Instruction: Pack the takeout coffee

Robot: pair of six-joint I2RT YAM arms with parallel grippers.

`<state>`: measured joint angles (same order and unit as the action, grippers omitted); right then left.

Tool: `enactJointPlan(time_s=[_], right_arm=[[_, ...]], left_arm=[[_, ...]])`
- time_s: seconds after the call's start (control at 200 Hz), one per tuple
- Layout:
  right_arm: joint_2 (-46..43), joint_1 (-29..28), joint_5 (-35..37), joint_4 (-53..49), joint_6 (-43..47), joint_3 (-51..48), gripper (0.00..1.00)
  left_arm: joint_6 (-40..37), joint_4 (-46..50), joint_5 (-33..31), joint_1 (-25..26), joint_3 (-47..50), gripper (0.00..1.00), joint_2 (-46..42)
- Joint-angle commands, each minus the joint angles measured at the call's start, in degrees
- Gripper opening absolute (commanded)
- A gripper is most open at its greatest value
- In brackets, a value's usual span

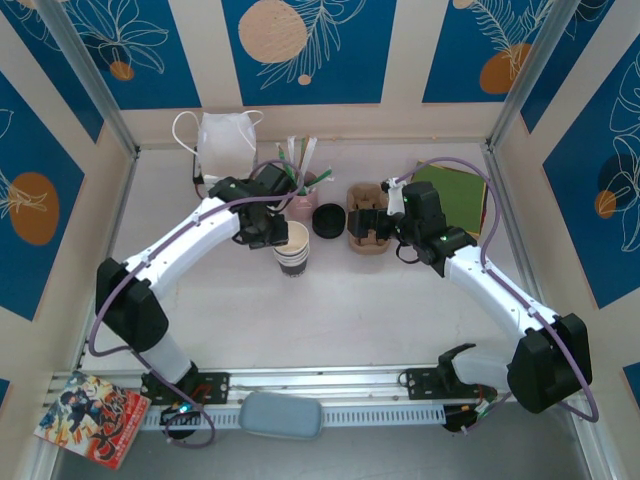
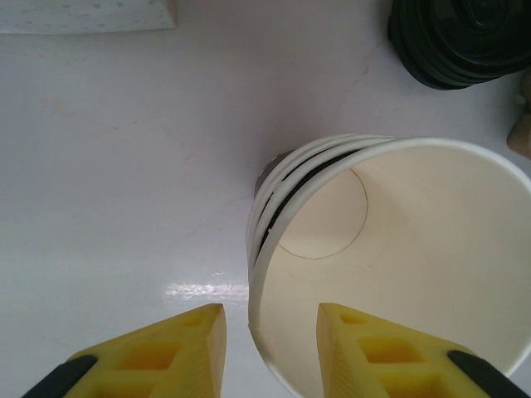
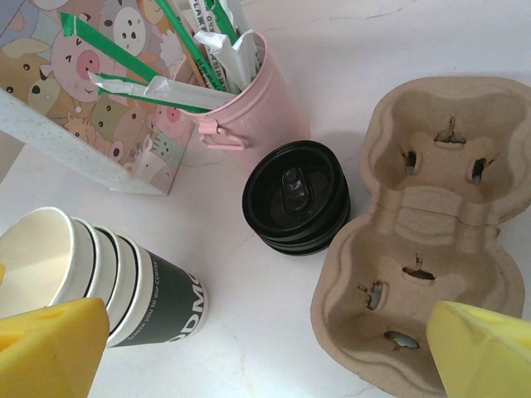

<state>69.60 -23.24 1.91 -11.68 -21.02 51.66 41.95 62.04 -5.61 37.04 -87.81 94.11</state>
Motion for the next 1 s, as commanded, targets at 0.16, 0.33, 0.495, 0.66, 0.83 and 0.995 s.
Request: enactJointPlan(time_s=[0.16,0.33,0.495,0.66,0.83,0.995], right_arm=[[0.3,-0.5,1.0,-0.7,0.9,1.8,0.99],[0.4,-0.5,1.2,-0.7,0.9,1.8,0.99],[1.0,-0.5,0.8,-0.4,0.9,1.8,0.99],[1.2,-0.5,0.7,-0.3,0.6,1.8,0.99],[1.6,-0.4,0.8,-0.3,0.7,1.9,0.99],[1.7,-0.3,0.7,-0.3,0.5,2.0,0.99]], left_arm=[[-1.5,1.2,0.5,-0.6,-2.2,0.25,2.5],[-1.7,1.8,-0.1,-1.0,-3.0,0.16,3.1],[-2.1,1.7,0.1,-2.6,-3.4,0.11,3.2],[-3.1,1.0,0.2,-4.6,-4.5,0.11,4.0],[-3.9,0.1,0.1,-7.0,-6.2,0.11,5.7],[-4.8,-1.3,0.6,-9.3,-8.3,0.11,7.9]])
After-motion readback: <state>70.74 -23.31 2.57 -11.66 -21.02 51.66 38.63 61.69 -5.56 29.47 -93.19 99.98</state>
